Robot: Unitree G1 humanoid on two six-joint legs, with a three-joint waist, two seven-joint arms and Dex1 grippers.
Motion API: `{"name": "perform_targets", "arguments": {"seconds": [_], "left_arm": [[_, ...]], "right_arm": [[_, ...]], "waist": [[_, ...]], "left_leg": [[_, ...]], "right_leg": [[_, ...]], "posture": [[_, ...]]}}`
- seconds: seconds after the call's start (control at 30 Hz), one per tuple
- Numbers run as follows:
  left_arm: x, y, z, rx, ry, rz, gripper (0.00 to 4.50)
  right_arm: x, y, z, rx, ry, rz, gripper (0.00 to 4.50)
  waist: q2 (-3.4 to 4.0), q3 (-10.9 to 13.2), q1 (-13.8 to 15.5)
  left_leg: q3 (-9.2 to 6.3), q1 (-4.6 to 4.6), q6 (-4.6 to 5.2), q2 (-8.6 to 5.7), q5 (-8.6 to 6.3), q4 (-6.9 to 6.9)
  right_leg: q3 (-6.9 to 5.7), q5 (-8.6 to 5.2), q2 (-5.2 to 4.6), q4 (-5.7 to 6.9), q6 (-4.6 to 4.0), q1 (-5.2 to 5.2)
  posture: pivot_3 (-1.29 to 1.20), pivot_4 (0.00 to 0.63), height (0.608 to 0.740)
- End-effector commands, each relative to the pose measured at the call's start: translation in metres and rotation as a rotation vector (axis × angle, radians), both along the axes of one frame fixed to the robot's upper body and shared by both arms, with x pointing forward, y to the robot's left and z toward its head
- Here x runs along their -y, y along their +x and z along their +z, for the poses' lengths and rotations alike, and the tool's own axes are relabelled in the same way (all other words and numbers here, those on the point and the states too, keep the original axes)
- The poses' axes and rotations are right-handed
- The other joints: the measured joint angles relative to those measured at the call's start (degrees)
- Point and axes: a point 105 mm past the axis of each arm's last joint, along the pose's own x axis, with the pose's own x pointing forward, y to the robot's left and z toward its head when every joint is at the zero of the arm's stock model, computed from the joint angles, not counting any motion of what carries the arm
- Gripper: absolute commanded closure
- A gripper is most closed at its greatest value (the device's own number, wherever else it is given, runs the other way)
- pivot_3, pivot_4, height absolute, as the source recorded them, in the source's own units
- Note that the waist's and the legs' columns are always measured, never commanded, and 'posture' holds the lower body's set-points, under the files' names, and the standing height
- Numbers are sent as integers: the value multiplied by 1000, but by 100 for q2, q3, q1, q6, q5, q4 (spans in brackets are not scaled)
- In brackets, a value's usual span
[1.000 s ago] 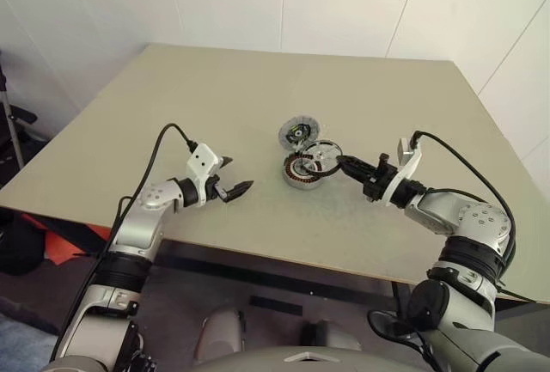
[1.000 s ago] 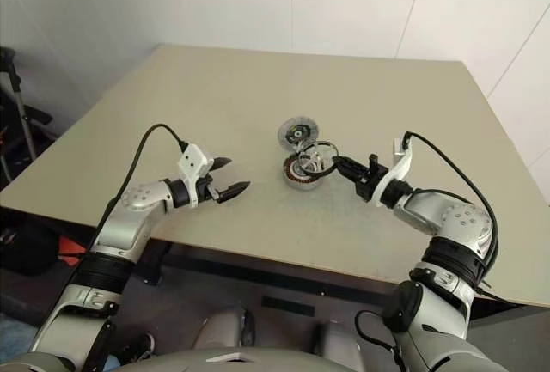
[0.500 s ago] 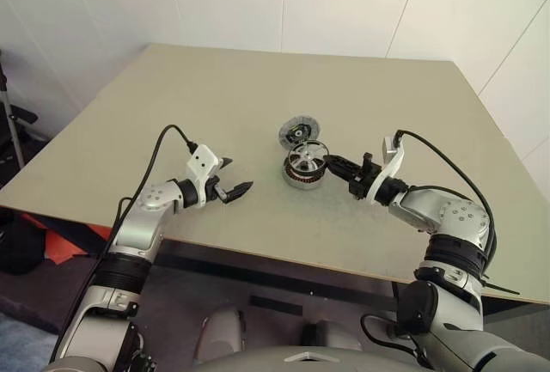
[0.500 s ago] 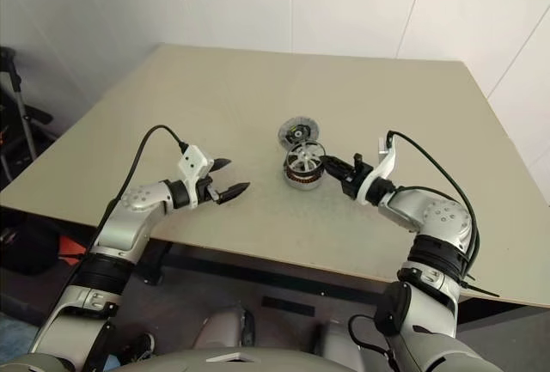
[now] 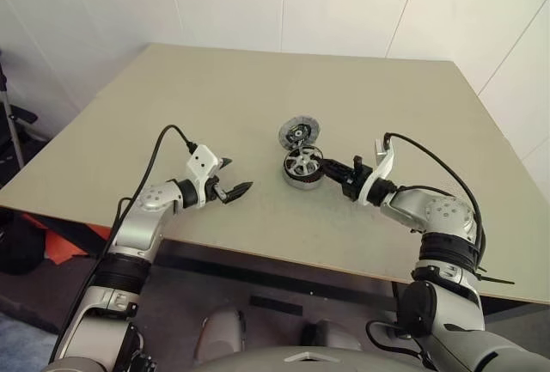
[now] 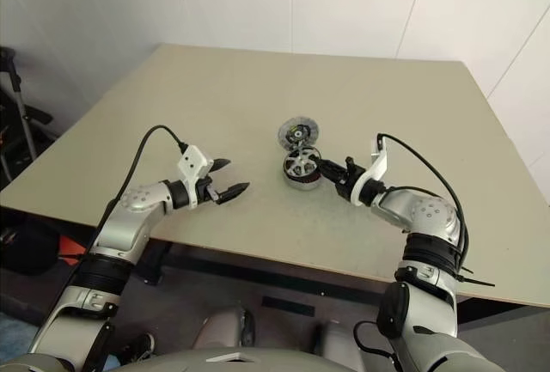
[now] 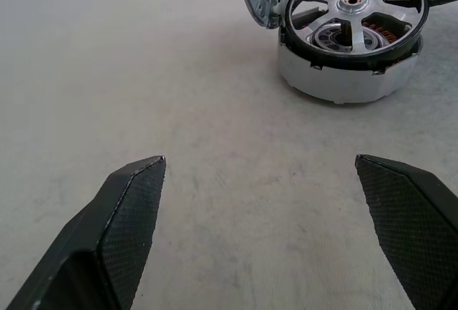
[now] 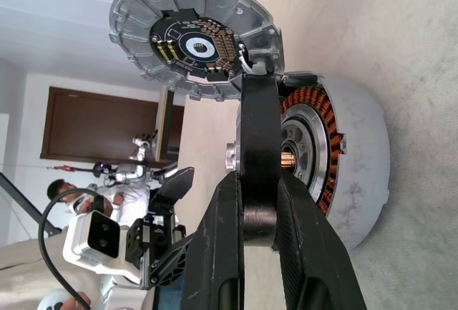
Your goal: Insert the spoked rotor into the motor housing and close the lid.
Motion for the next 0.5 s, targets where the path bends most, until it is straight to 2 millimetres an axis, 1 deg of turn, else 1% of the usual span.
{"name": "perform_targets", "arguments": {"seconds": [0.03,0.13,0.27,0.33,0.4,0.5], "left_arm": [[0,2,15,58,0,-4,0],[0,2,15,56,-1,-4,0],[1,2,15,52,-4,-8,0],[1,2,14,51,-5,-8,0],[2,2,14,51,-4,-9,0],[2,3,14,52,-4,-9,0]], "right_arm": [[2,3,12,60,-1,2,4160],[2,2,14,86,-21,13,4160],[1,-1,24,153,-22,29,4160],[2,-1,26,165,-29,33,3434],[4,1,25,182,-69,18,2871],[5,5,19,191,-207,5,1882]], "waist": [[0,0,0],[0,0,1],[0,0,5],[0,0,4],[0,0,4],[0,0,-1]], "left_leg": [[0,0,0,0,0,0],[0,0,0,0,0,0],[0,-2,1,0,0,-1],[0,-2,1,0,-1,-1],[0,-2,2,0,-1,-1],[0,2,0,0,0,-1]], "right_leg": [[0,0,0,0,0,0],[0,0,0,0,-1,0],[0,1,0,-1,-2,-1],[0,1,0,-2,-2,-1],[0,1,0,-2,-2,0],[0,-1,0,-1,1,2]], "posture": [[0,0,740],[0,0,740],[0,0,740],[0,0,740],[0,0,740],[0,0,740]]}}
